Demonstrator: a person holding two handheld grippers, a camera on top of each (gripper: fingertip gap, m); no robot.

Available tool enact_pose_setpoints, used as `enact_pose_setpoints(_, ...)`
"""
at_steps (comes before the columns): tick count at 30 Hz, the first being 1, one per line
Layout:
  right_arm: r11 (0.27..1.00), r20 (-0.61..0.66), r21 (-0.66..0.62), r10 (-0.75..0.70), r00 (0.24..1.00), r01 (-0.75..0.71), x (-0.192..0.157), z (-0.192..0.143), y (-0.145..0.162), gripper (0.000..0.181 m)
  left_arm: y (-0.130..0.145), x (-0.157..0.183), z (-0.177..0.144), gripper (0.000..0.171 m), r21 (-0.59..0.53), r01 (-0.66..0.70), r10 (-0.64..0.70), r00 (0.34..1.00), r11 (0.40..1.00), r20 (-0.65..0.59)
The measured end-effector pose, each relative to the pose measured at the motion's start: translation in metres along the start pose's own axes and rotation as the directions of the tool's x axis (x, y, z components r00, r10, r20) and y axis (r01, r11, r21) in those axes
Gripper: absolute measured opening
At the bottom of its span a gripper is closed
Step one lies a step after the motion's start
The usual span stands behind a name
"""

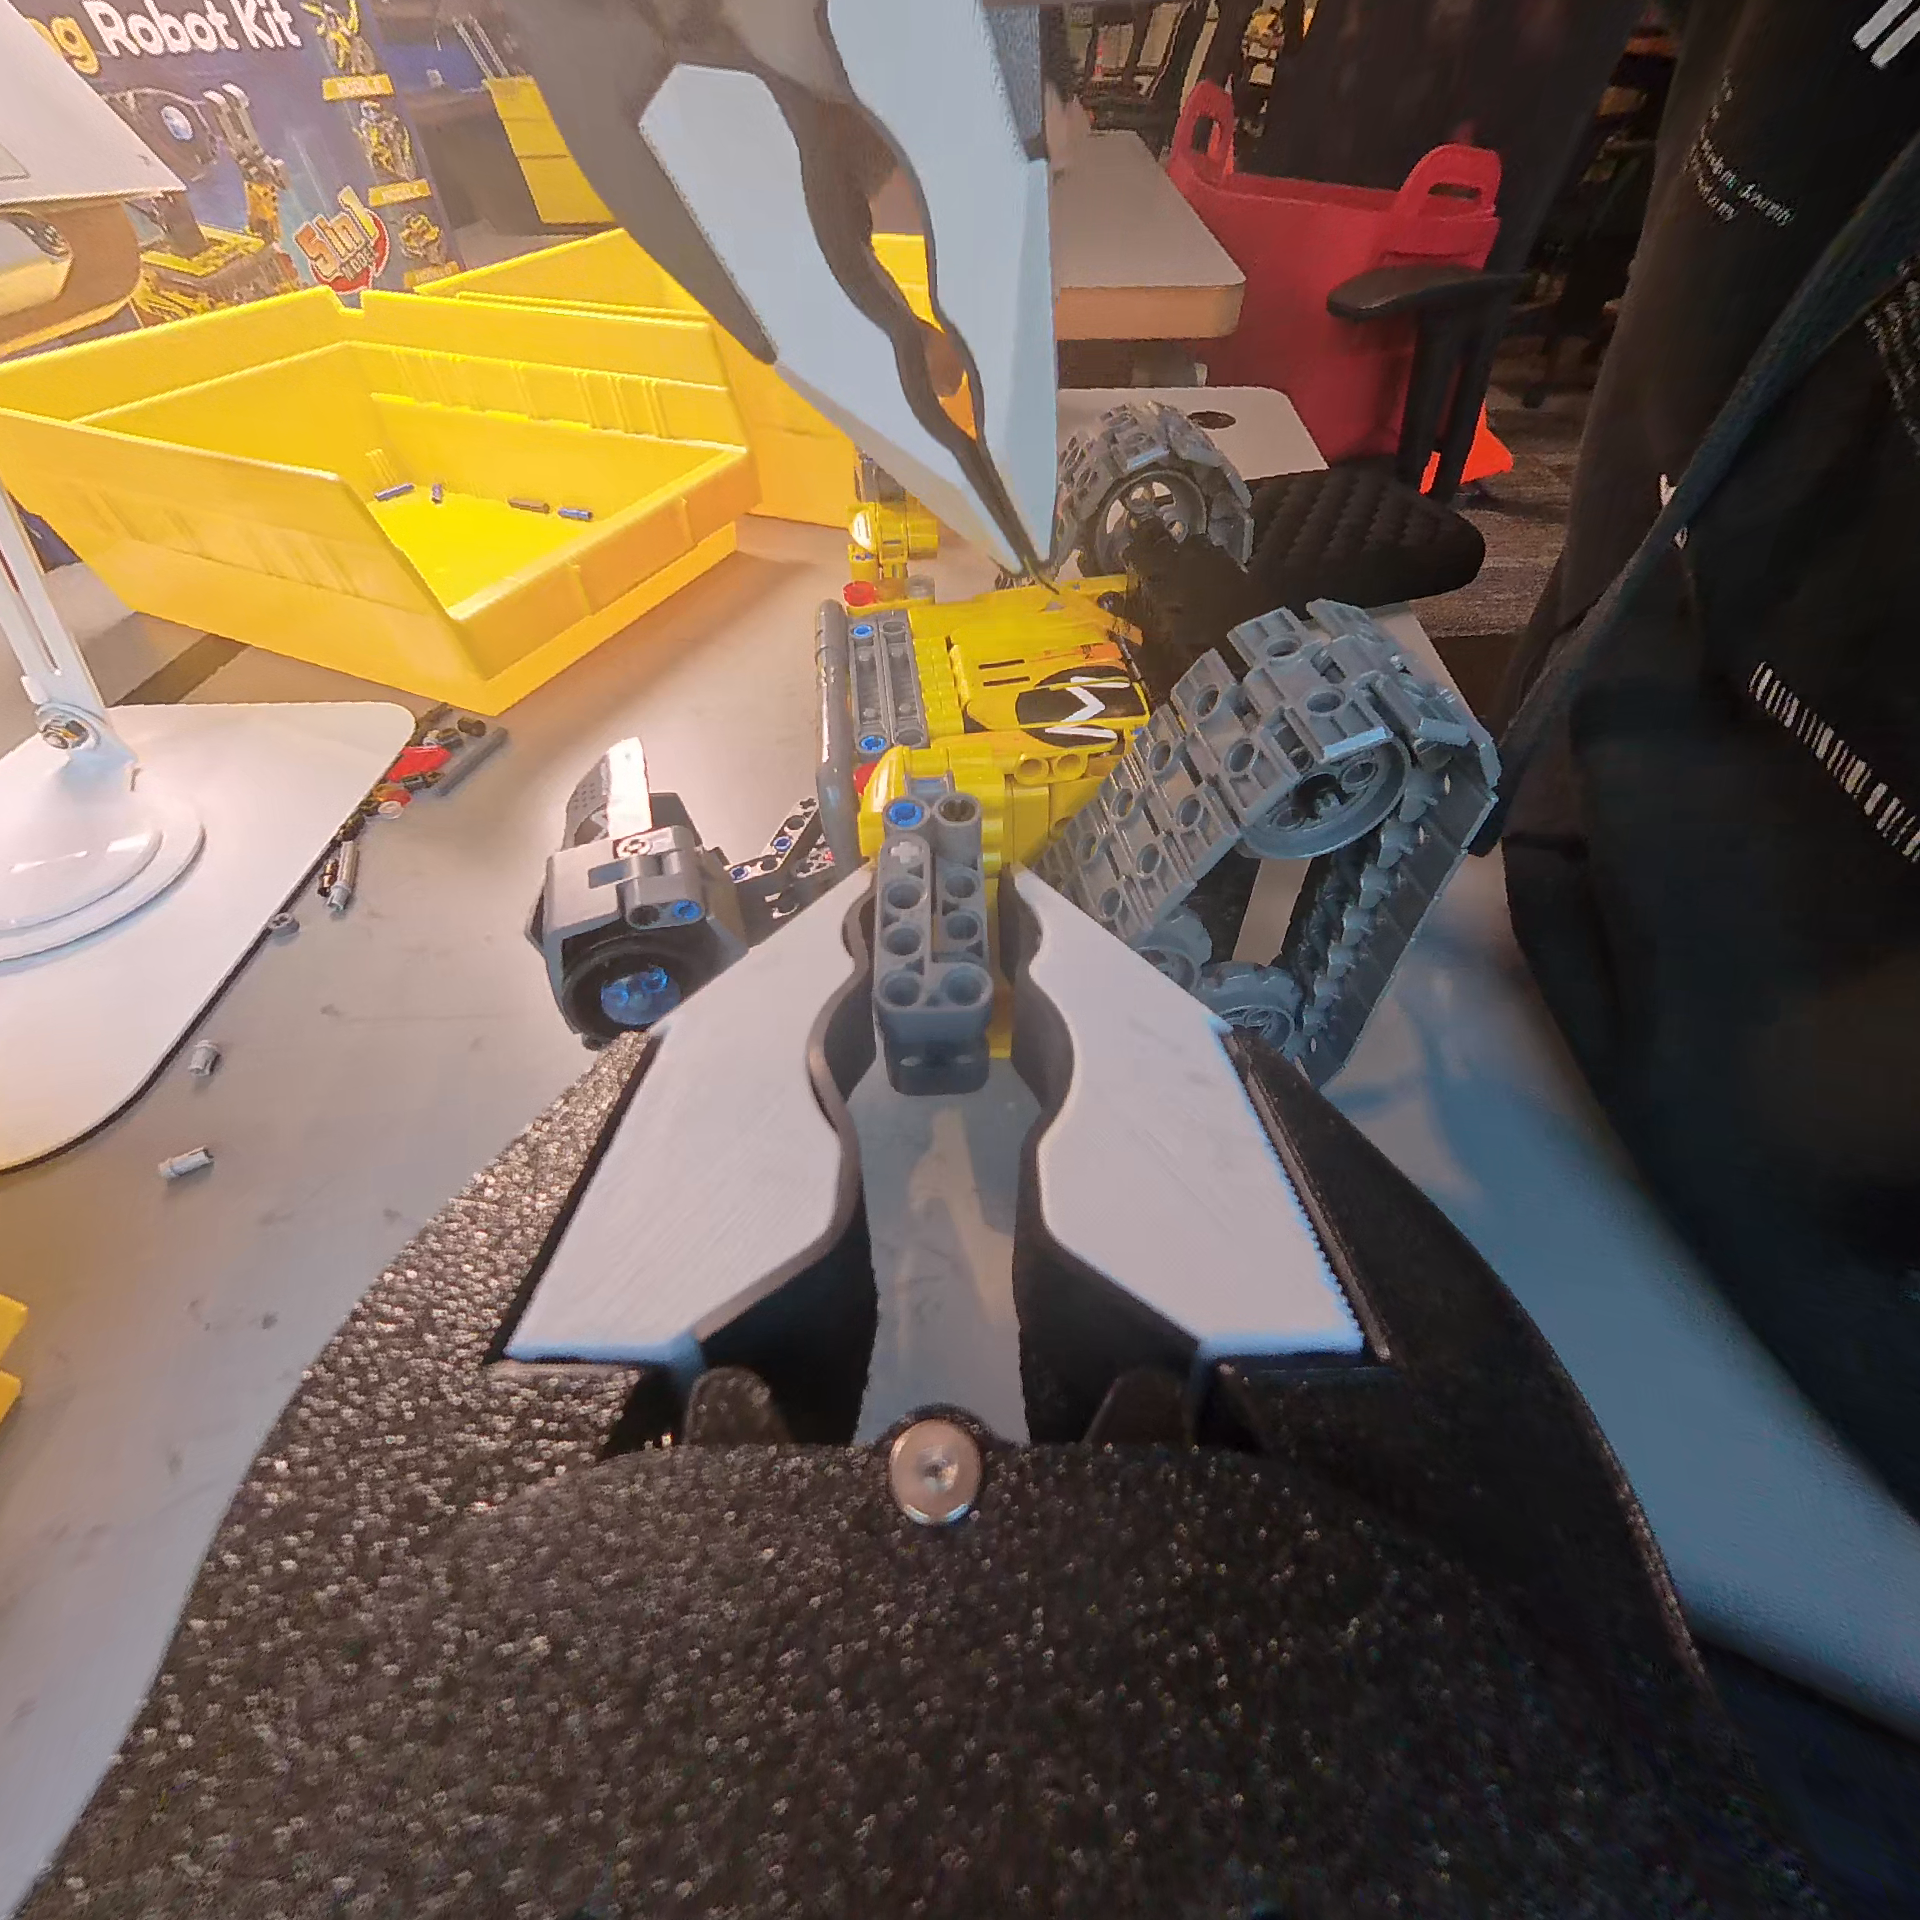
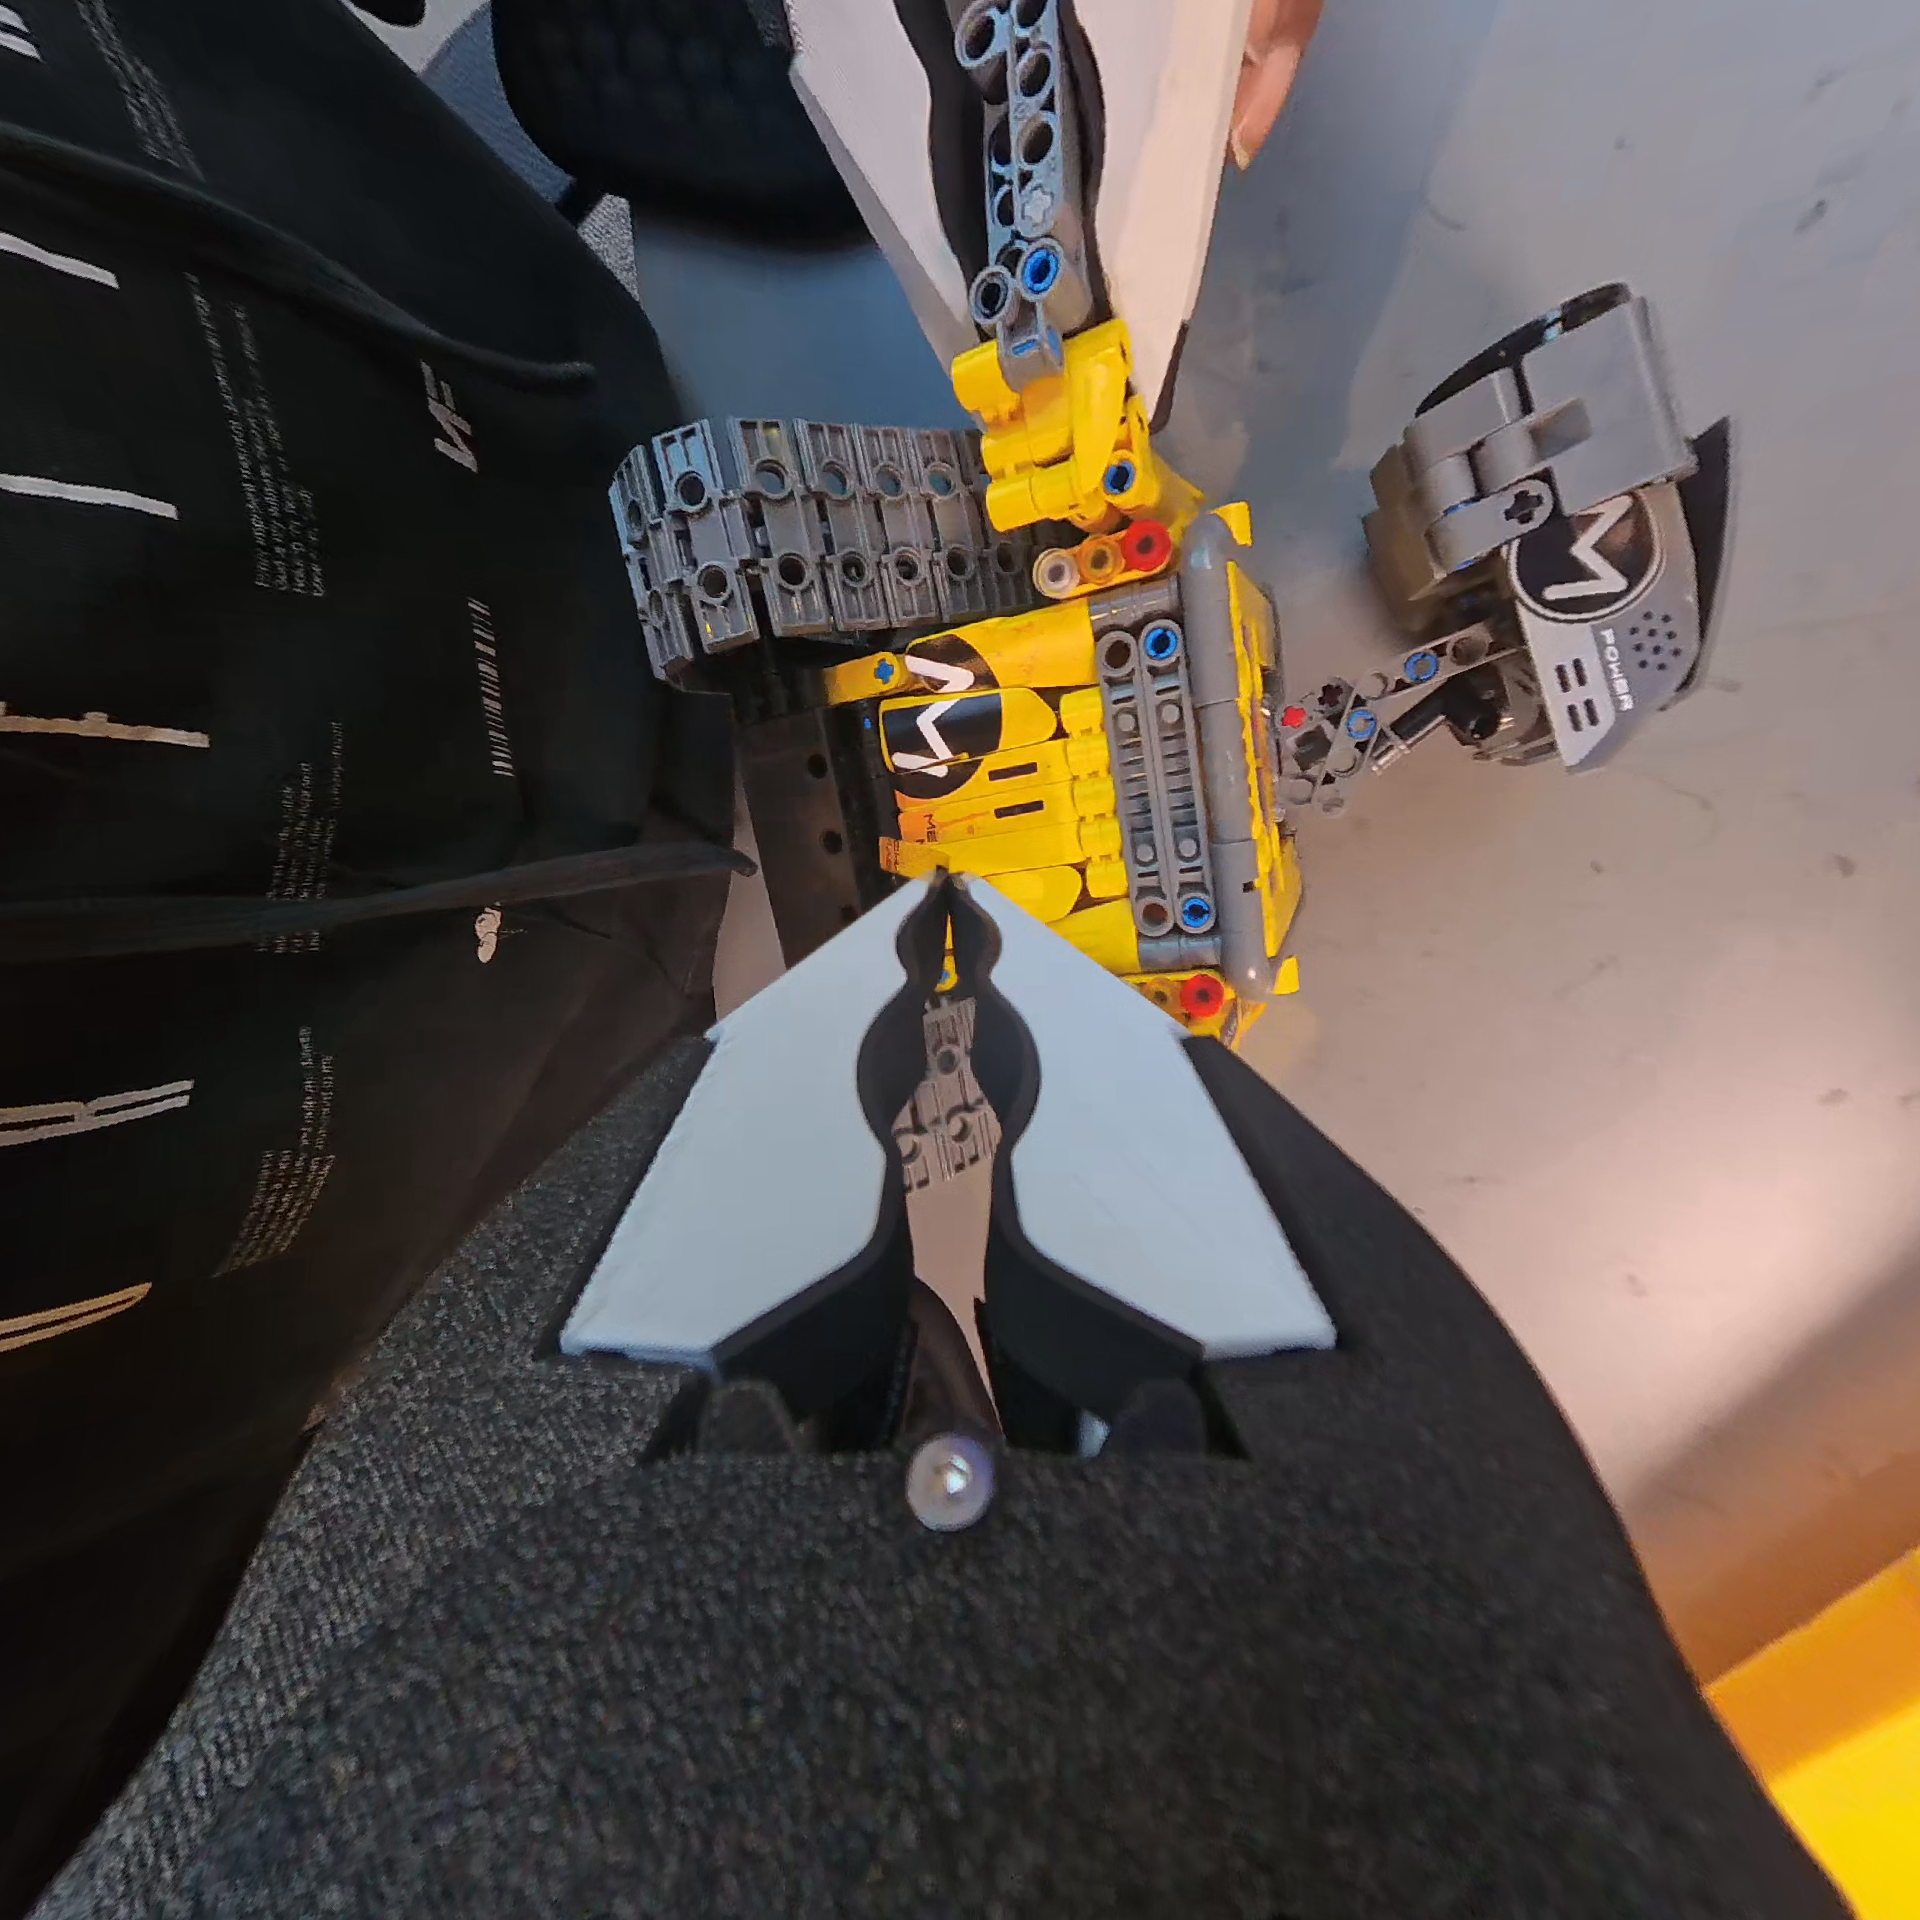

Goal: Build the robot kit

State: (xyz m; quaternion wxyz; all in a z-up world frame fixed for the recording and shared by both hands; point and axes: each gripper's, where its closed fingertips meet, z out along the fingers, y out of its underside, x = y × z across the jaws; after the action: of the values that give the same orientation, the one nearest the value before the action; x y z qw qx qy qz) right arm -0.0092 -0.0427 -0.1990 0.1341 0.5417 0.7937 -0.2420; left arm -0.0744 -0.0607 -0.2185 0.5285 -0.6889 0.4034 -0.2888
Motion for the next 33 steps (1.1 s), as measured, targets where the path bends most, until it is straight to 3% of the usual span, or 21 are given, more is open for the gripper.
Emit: enact_pose_setpoints(33,0.994,-0.012,-0.075,-0.08,0.997,0.079,0.0075,0.0001,-0.0022,0.0,0.0,0.0005,-0.0003,0.019,0.007,0.006,-0.006,1.0,1.0,-0.007)
